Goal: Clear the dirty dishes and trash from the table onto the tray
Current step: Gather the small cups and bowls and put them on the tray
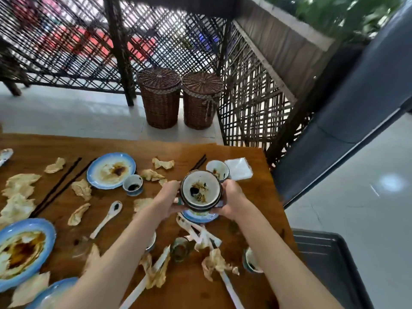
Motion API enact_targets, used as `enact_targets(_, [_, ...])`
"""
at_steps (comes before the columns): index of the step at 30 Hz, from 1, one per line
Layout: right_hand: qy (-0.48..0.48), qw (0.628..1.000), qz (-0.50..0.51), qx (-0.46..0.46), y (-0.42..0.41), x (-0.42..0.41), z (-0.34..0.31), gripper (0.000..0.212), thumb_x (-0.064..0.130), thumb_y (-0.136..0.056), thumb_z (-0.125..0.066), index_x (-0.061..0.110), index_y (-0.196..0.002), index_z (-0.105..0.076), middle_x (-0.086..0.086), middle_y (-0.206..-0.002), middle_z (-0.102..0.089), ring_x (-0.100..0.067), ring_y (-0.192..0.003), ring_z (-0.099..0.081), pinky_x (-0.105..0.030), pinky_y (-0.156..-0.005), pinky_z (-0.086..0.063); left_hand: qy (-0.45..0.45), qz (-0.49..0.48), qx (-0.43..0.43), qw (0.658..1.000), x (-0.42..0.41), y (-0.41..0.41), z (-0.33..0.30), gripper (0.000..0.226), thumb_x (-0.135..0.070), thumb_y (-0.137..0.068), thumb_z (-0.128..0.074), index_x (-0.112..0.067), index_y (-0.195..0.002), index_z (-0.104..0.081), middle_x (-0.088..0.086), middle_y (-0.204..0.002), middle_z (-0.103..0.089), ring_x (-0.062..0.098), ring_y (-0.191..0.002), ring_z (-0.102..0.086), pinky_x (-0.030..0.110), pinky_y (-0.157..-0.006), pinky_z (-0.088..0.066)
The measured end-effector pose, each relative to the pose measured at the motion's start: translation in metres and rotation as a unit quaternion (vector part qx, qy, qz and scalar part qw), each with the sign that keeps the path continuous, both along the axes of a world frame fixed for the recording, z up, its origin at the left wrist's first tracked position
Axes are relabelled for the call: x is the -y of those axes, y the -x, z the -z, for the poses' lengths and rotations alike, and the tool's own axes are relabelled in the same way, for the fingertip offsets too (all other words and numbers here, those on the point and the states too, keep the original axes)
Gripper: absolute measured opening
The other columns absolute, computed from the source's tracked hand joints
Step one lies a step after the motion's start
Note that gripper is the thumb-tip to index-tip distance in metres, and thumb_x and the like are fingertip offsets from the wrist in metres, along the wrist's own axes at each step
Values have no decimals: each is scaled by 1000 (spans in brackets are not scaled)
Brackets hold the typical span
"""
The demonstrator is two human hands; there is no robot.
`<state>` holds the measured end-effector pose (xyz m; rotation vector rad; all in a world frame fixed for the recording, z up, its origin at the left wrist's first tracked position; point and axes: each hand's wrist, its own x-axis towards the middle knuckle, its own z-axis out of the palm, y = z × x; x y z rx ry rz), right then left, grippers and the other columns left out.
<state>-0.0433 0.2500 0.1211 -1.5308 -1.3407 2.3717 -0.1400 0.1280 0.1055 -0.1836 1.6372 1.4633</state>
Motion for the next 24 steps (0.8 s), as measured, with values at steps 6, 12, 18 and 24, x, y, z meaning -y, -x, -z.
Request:
enact_targets(6, [18,1000,-2,22,23,-69,25,43,30,-95,-25,9,-116,-57,-18,-121,-54,-35,-113,-48,-50,-99,-40,10,-22,18,1000,-68,13,15,23,-17,-93,-40,-16,-86,-61,5,-96,-57,19,-90,-55,40,-76,-56])
enact_targets(12, [13,999,25,35,53,-122,49,30,26,-93,-28,12,-91,-55,-17,-98,-58,-33,-93,-55,-48,-74,-49,18,-11,29,999,-124,42,27,23,-22,-94,-43,-14,-83,-62,7,-87,-60,23,-82,-59,30,-59,-53])
enact_targets(18, [1,997,45,67,69,-154,66,24,25,-92,-35,13,-89,-56,-16,-93,-57,-33,-85,-54,-45,-63,-49,26,-23,63,997,-162,60,49,24,-24,-94,-49,-9,-83,-64,11,-86,-61,29,-85,-59,37,-74,-52])
enact_targets(24, [4,995,65,74,87,-172,71,21,21,-93,-34,14,-87,-53,-15,-90,-55,-33,-85,-54,-51,-71,-50,36,-16,37,999,-181,73,56,22,-25,-96,-46,-12,-92,-64,5,-84,-61,20,-79,-58,30,-66,-52])
